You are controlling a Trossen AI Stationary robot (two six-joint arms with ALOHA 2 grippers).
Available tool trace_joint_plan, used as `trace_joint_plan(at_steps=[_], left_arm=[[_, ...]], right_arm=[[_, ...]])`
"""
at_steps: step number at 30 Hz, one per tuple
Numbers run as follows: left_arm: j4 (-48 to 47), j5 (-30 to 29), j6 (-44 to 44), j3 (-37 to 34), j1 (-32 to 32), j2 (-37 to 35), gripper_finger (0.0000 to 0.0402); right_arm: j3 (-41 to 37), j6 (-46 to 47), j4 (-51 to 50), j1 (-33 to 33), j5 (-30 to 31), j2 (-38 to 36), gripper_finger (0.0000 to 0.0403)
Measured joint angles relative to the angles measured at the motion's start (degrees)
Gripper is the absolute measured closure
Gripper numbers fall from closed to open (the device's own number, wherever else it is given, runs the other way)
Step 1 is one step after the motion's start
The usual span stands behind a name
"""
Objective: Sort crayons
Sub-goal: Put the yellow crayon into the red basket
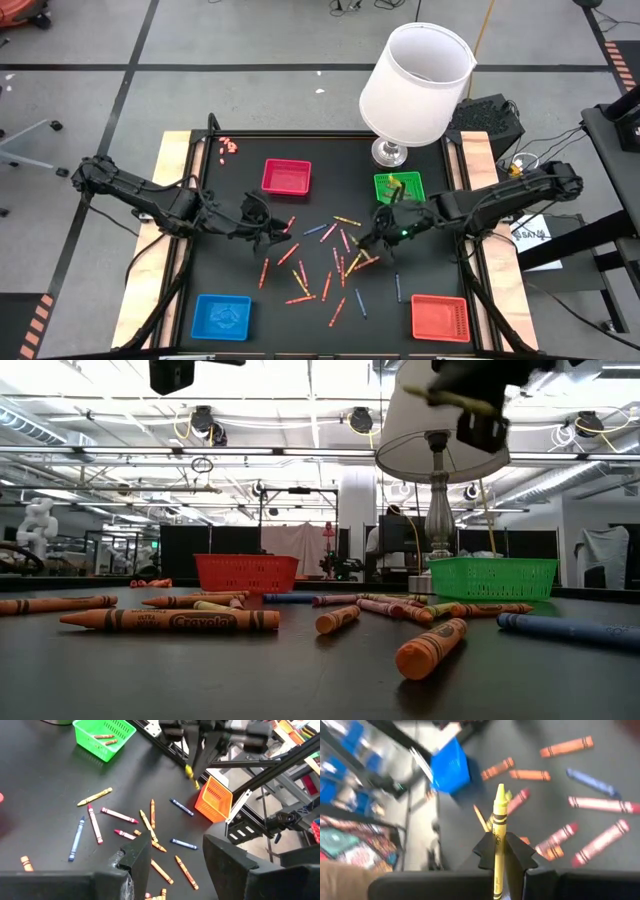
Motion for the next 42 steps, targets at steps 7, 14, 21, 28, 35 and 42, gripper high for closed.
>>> trace_joint_plan(at_steps=[7,14,21,28,35,42], left_arm=[[2.3,0.3,0.0,0.0,0.0,0.0,0.0220],[3.1,0.3,0.1,0.0,0.0,0.0,0.0220],[3.1,0.3,0.1,0.0,0.0,0.0,0.0220],[3.1,0.2,0.1,0.0,0.0,0.0,0.0220],[3.1,-0.3,0.0,0.0,0.0,0.0,0.0220],[3.1,-0.4,0.1,0.0,0.0,0.0,0.0220]], right_arm=[[0.0,-0.5,11.7,0.0,6.8,0.0,0.0401],[0.0,-3.7,22.9,0.0,12.1,0.0,0.0401],[0.0,-8.1,29.9,0.0,17.0,0.0,0.0401],[0.0,-8.7,30.0,0.0,17.5,0.0,0.0401],[0.0,-9.9,30.0,0.0,17.4,0.0,0.0401],[0.0,-10.4,30.0,0.0,17.4,0.0,0.0401]])
